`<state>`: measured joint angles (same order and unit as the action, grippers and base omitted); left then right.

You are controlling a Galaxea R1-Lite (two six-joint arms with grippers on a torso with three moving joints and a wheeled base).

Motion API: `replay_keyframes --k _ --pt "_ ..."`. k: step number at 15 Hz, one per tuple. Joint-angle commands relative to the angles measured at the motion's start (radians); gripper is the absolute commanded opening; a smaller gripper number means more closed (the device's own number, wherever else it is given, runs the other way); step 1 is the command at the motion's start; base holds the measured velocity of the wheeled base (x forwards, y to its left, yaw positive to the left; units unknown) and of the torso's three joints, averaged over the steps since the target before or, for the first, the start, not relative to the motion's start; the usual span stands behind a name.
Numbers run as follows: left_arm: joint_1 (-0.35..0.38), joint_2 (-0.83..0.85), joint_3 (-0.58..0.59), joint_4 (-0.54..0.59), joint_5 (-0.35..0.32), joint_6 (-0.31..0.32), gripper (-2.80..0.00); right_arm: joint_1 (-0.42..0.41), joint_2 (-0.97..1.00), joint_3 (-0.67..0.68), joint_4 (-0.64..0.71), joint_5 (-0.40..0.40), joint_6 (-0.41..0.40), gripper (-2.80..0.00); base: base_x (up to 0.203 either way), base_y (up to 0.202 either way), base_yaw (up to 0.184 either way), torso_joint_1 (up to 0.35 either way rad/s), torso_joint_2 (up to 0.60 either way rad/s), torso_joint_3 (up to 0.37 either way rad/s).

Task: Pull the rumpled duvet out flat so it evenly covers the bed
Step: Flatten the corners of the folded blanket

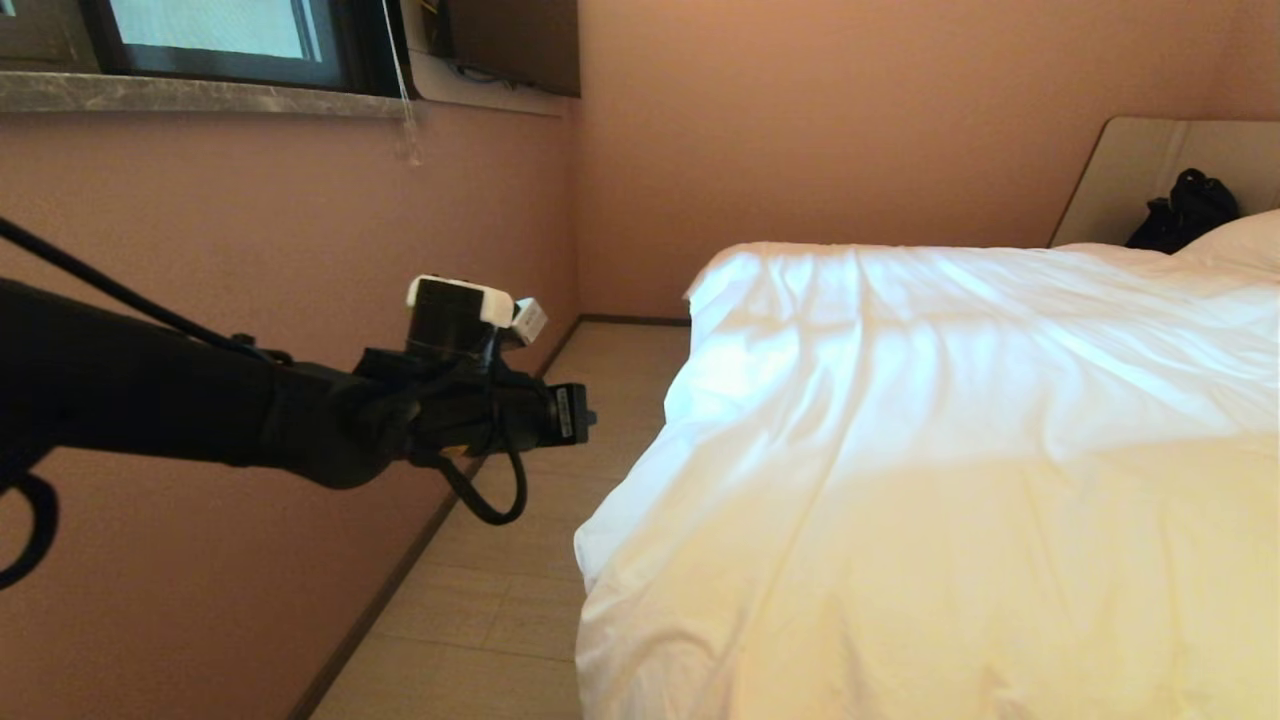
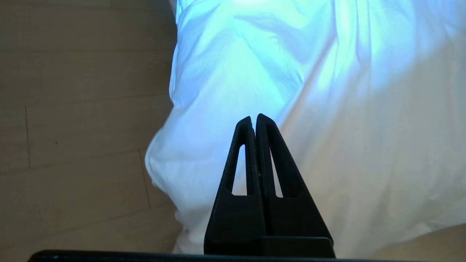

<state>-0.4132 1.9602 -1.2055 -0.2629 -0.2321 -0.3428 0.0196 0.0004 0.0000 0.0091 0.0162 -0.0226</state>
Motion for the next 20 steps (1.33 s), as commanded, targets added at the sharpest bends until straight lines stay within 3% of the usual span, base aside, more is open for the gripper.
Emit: replay_keyframes --k 1,5,8,9,10,12,14,17,20 --pt "0.000 0.139 -0.092 0.000 -0.003 0.023 -2.80 0.000 0.000 0.000 0.000 0.001 0.000 -2.80 0.000 0.000 0.000 0.000 0.00 0.000" --pt "-0.020 0.269 -0.254 0.005 -0.008 0.116 -2.80 0.000 0.000 0.000 0.000 0.001 0.000 -2.80 0.000 0.000 0.000 0.000 0.00 0.000" --pt "-0.022 0.310 -0.349 0.034 -0.009 0.138 -2.80 0.000 0.000 0.000 0.000 0.001 0.001 -2.80 0.000 0.000 0.000 0.000 0.00 0.000" --pt "-0.022 0.319 -0.360 0.046 -0.009 0.150 -2.23 0.000 0.000 0.000 0.000 0.001 0.000 -2.80 0.000 0.000 0.000 0.000 0.00 0.000" --pt "-0.023 0.333 -0.381 0.051 -0.009 0.159 0.00 0.000 0.000 0.000 0.000 0.001 0.000 -2.80 0.000 0.000 0.000 0.000 0.00 0.000" --pt "-0.030 0.368 -0.428 0.053 -0.011 0.165 0.00 0.000 0.000 0.000 0.000 0.001 0.001 -2.80 0.000 0.000 0.000 0.000 0.00 0.000" --pt "-0.038 0.366 -0.434 0.049 -0.068 0.165 0.00 0.000 0.000 0.000 0.000 0.001 0.001 -2.80 0.000 0.000 0.000 0.000 0.00 0.000" --pt "-0.056 0.362 -0.441 0.052 -0.097 0.174 0.00 0.000 0.000 0.000 0.000 0.001 0.000 -2.80 0.000 0.000 0.000 0.000 0.00 0.000" --pt "-0.079 0.383 -0.438 0.054 -0.137 0.269 0.00 0.000 0.000 0.000 0.000 0.001 0.000 -2.80 0.000 0.000 0.000 0.000 0.00 0.000"
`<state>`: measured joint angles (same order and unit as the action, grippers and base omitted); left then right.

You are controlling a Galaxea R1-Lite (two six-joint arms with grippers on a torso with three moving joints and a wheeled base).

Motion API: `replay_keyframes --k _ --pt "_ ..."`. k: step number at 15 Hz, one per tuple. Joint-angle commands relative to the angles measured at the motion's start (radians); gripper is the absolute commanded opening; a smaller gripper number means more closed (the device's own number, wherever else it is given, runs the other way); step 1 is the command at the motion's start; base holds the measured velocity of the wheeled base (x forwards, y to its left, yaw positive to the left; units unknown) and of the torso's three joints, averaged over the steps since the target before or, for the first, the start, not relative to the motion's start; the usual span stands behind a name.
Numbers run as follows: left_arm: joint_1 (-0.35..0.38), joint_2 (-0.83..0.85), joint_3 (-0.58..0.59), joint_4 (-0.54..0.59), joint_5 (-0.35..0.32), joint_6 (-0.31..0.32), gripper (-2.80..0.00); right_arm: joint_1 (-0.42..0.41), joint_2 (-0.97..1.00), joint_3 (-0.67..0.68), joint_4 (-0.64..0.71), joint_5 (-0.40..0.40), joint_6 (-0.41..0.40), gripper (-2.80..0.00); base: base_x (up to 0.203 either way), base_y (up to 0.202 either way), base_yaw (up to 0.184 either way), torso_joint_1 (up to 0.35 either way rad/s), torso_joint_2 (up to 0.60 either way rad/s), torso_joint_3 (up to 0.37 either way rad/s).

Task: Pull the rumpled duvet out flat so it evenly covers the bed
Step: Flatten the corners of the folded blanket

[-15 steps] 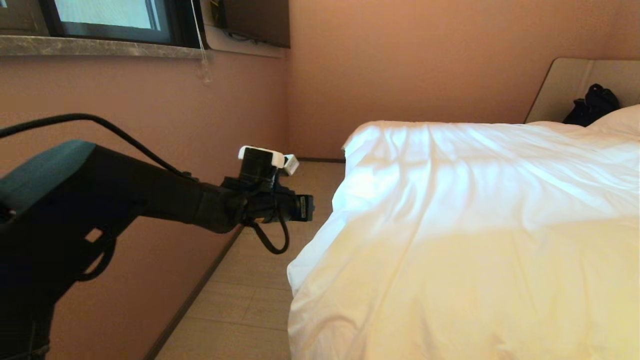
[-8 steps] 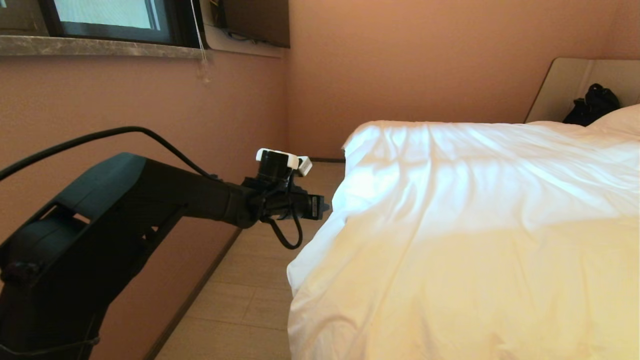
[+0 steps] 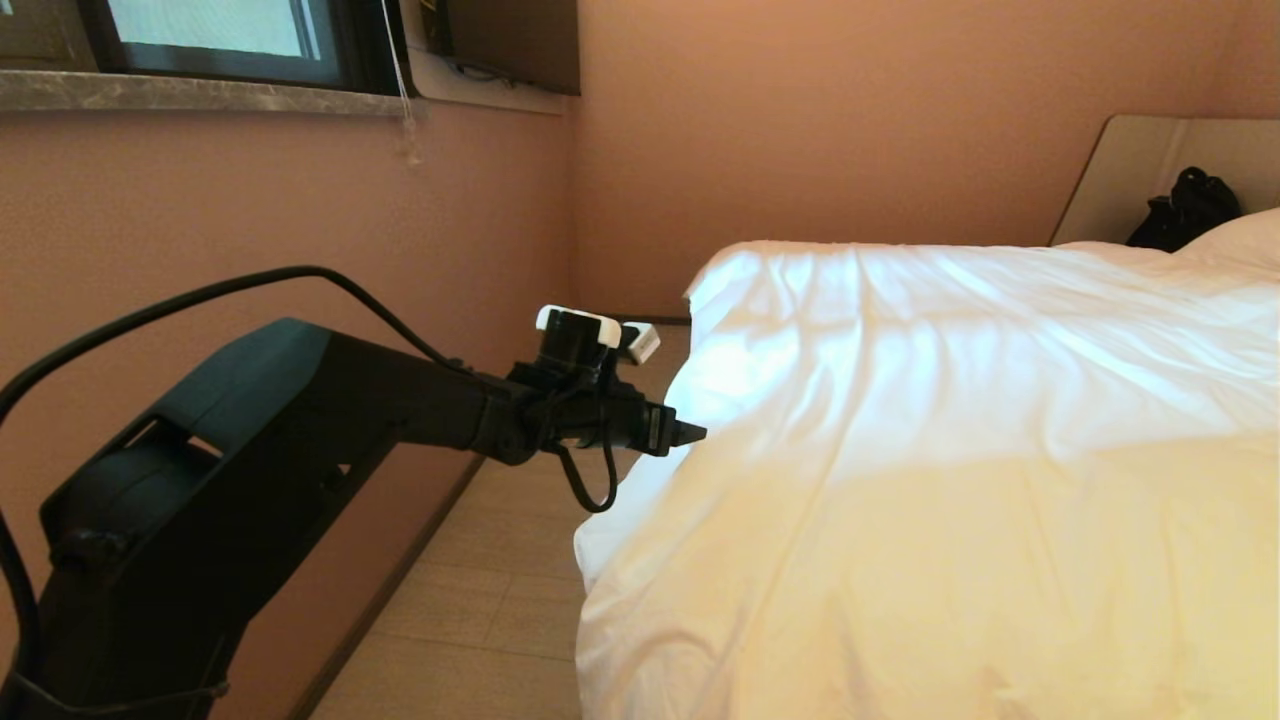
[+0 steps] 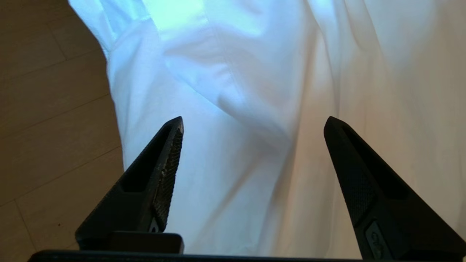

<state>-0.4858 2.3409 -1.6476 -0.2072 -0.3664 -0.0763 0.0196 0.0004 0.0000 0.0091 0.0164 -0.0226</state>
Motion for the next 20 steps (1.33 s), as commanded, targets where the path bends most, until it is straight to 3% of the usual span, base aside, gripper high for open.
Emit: replay_keyframes --k 1,8,14,15,20 --pt "-0.011 0.011 0.002 -0.001 -0.003 0.021 0.00 0.000 0.000 0.000 0.000 0.000 0.000 -2.80 0.000 0.000 0.000 0.000 0.00 0.000" --pt "-0.036 0.061 -0.021 -0.003 -0.002 0.106 0.00 0.000 0.000 0.000 0.000 0.000 0.000 -2.80 0.000 0.000 0.000 0.000 0.00 0.000" --pt "-0.037 0.113 -0.084 -0.004 0.004 0.132 0.00 0.000 0.000 0.000 0.000 0.000 0.000 -2.80 0.000 0.000 0.000 0.000 0.00 0.000" --pt "-0.037 0.125 -0.095 -0.006 0.006 0.137 -2.80 0.000 0.000 0.000 0.000 0.000 0.000 -2.80 0.000 0.000 0.000 0.000 0.00 0.000" --pt "-0.028 0.130 -0.106 -0.011 0.009 0.136 -2.80 0.000 0.000 0.000 0.000 0.000 0.000 -2.80 0.000 0.000 0.000 0.000 0.00 0.000"
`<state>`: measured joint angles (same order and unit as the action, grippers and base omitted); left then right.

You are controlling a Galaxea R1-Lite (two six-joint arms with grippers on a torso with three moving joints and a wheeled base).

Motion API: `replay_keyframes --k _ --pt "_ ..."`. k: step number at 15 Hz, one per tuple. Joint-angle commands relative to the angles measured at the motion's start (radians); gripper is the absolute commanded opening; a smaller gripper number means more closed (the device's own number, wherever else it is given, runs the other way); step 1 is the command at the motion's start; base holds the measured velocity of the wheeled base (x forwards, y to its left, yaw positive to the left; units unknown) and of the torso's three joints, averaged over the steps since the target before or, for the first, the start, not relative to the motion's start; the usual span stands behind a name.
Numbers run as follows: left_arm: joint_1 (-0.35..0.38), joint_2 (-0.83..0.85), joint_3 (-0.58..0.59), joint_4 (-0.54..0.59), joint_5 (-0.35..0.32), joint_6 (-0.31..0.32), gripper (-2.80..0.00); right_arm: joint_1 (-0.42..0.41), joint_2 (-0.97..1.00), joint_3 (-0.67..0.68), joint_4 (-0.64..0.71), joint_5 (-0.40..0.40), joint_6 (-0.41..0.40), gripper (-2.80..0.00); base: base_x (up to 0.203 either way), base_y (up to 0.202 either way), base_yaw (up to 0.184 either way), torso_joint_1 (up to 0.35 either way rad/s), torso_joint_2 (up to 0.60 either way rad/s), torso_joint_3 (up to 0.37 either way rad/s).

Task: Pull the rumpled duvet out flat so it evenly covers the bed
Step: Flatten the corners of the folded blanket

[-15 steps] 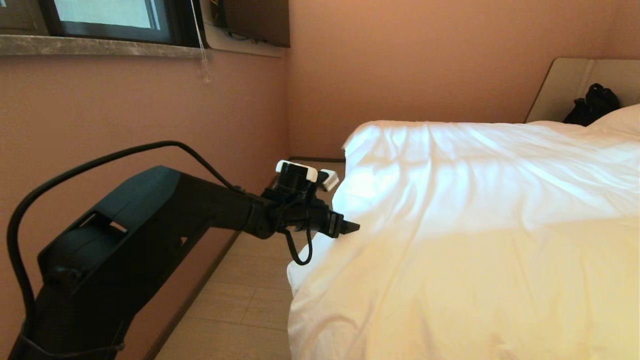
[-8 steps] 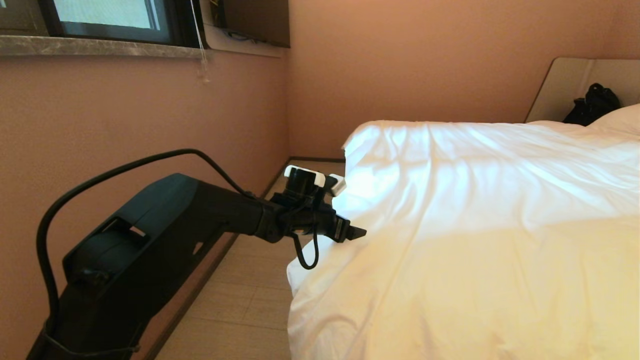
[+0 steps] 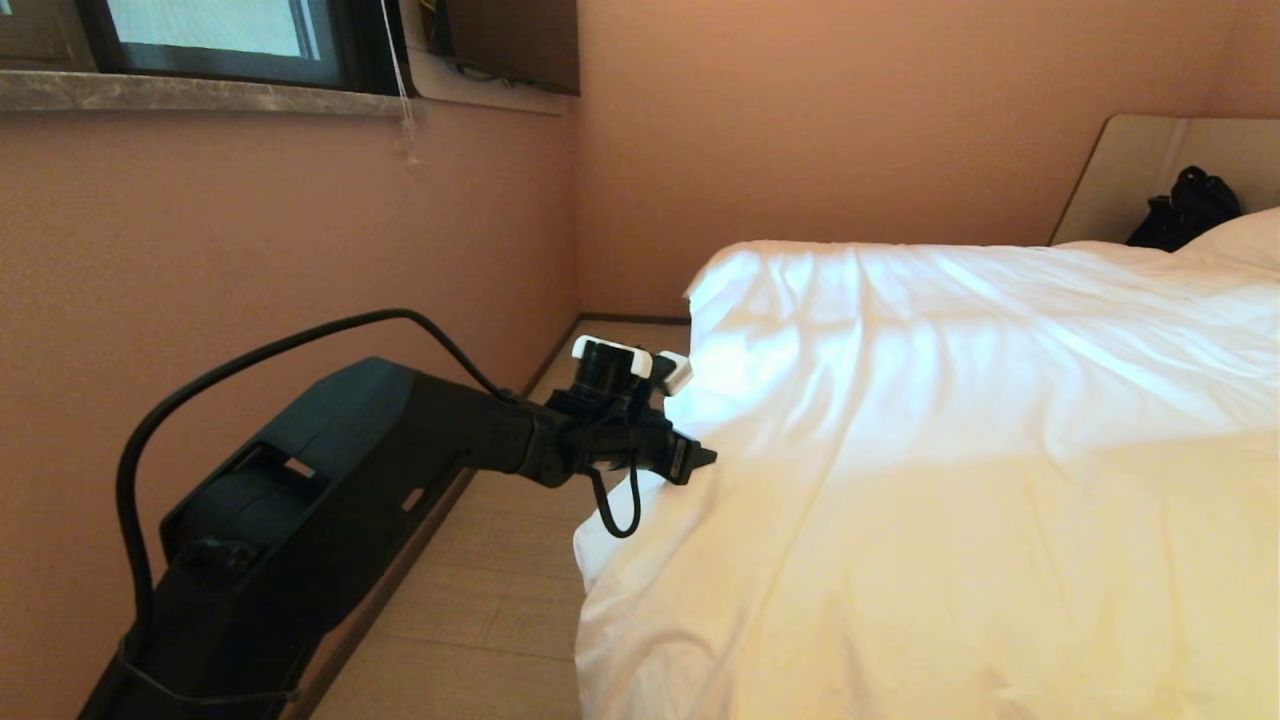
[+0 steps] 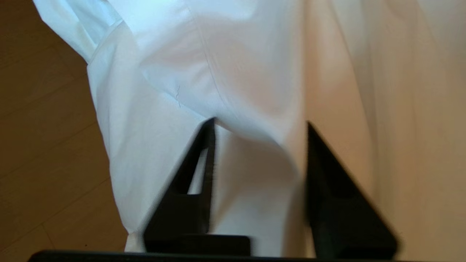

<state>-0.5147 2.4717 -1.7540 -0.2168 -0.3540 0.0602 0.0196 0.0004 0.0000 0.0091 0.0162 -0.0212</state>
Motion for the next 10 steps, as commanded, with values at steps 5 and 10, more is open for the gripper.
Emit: replay_keyframes --k 5,10 --pt "0.011 -0.016 0.030 -0.007 0.024 -0.002 -2.80 0.000 0.000 0.000 0.000 0.001 -0.001 -2.80 0.000 0.000 0.000 0.000 0.00 0.000" --pt "0.057 -0.055 0.056 -0.008 0.071 -0.011 -2.80 0.000 0.000 0.000 0.000 0.001 -0.002 -2.80 0.000 0.000 0.000 0.000 0.00 0.000"
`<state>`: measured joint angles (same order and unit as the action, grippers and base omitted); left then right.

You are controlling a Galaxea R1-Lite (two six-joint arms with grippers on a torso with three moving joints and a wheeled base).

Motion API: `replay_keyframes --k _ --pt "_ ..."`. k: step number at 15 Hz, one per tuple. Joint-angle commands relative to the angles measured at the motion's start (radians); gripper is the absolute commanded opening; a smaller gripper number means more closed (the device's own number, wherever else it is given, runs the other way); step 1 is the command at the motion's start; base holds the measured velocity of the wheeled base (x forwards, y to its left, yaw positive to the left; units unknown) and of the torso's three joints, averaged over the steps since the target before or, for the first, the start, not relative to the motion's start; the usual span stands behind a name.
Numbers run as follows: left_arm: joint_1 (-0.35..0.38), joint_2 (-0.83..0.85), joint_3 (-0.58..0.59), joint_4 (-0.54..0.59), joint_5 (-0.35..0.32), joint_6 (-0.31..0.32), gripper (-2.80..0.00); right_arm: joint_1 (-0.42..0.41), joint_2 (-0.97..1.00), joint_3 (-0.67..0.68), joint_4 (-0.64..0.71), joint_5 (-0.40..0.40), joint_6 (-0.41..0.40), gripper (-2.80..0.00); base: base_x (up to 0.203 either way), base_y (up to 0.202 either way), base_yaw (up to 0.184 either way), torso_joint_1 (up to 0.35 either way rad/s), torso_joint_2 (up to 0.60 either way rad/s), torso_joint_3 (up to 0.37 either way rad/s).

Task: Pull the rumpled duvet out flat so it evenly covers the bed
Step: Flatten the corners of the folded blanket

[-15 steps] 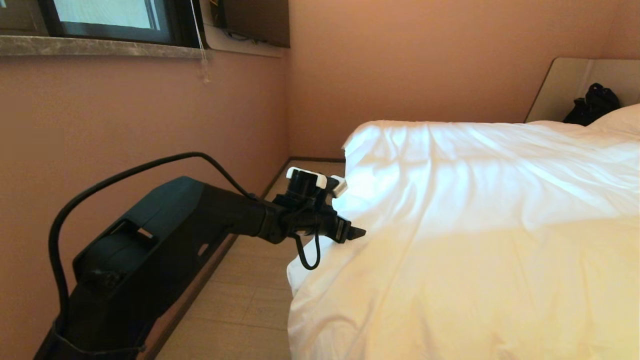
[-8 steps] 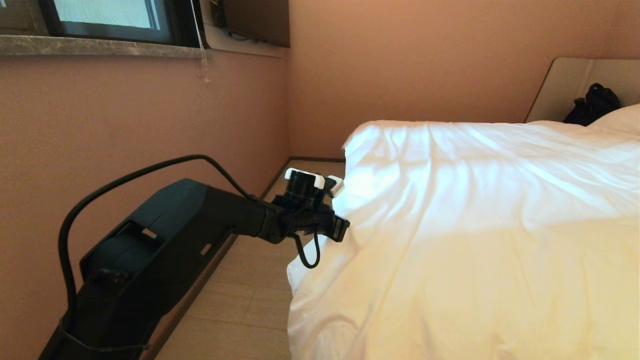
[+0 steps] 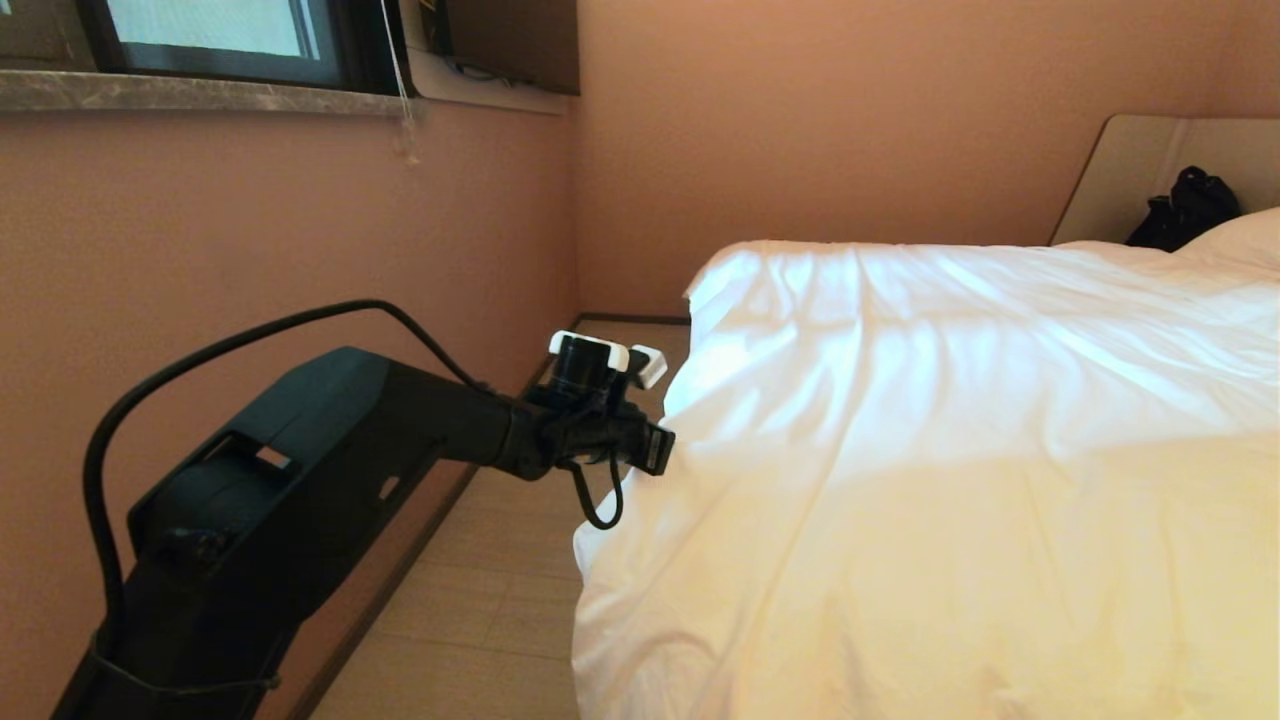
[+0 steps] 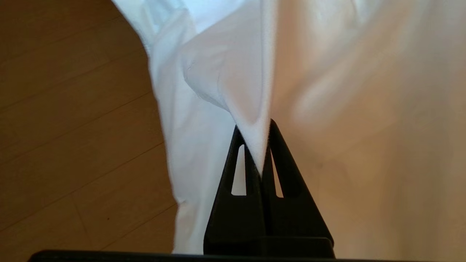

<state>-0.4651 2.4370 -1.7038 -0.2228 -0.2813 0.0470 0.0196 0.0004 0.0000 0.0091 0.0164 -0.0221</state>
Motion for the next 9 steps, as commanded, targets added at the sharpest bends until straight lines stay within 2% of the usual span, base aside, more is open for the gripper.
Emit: replay_keyframes --k 1,3,4,6,9 --pt "0.028 -0.043 0.025 -0.003 0.003 -0.005 -2.80 0.000 0.000 0.000 0.000 0.000 0.000 -2.80 0.000 0.000 0.000 0.000 0.00 0.000" --pt "0.066 -0.075 0.048 -0.003 0.015 -0.019 -2.80 0.000 0.000 0.000 0.000 0.000 -0.001 -2.80 0.000 0.000 0.000 0.000 0.00 0.000" --pt "0.081 -0.082 0.052 -0.003 0.054 -0.026 -2.80 0.000 0.000 0.000 0.000 0.000 0.001 -2.80 0.000 0.000 0.000 0.000 0.00 0.000" --pt "0.108 -0.095 0.057 -0.006 0.086 -0.044 -2.80 0.000 0.000 0.000 0.000 0.000 -0.001 -2.80 0.000 0.000 0.000 0.000 0.00 0.000" --pt "0.138 -0.121 0.078 -0.009 0.086 -0.067 -2.80 0.000 0.000 0.000 0.000 0.000 0.001 -2.80 0.000 0.000 0.000 0.000 0.00 0.000"
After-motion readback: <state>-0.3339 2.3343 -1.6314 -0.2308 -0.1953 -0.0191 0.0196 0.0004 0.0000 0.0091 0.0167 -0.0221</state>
